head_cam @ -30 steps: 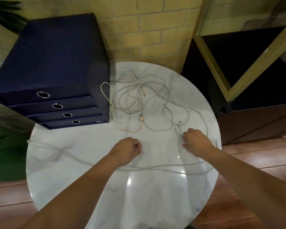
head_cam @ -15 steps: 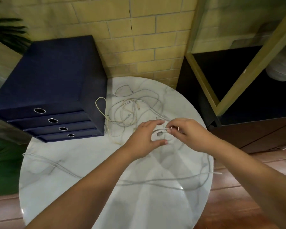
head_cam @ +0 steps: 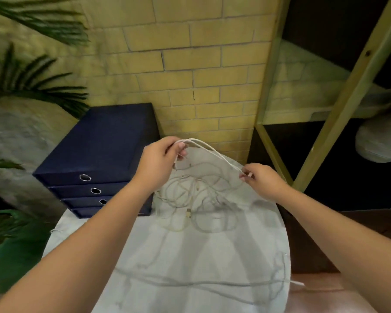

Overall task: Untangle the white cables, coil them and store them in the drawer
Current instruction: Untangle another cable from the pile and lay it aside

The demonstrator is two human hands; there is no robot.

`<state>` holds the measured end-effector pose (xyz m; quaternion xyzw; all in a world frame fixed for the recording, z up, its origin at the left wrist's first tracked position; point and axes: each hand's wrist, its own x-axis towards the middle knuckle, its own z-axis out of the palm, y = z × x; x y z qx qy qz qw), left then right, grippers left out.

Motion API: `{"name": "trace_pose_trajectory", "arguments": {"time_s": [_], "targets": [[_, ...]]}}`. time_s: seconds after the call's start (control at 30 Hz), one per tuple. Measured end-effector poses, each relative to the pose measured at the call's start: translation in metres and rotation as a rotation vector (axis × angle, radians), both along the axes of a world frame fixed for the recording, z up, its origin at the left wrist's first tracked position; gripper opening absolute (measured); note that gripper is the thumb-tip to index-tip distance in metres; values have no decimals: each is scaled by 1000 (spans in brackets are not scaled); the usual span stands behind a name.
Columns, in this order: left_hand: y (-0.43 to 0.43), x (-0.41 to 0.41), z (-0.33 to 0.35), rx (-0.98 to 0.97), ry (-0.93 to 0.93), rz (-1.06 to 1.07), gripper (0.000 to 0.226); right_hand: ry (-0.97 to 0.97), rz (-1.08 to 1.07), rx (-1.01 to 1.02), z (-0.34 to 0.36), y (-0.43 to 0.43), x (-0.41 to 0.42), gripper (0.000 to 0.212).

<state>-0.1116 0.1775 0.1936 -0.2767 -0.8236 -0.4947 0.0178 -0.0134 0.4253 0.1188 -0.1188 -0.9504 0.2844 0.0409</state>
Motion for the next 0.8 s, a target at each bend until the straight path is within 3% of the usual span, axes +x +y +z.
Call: {"name": "trace_pose_trajectory", "arguments": {"time_s": [0.17,0.33,0.5,0.57,0.67,0.8], "targets": [[-25,-5,10,20,-57,111,22,143,-149,-155,42,-5,-43,9],[-49,-18,8,25,-115,229,21,341,-112,-80,113,-21,-83,12],[-60,-25,13,50,-83,281,19,656,7,-79,167,-39,-108,17],[-61,-26,14,38,-75,295,20,610,62,-18,174,-45,-112,20],[-65,-25,8,-53,-95,295,18,327,99,187,159,-41,-116,28],[-75,-27,-15,-238,-178,270,11,236,91,226,141,-33,-113,14]]}}
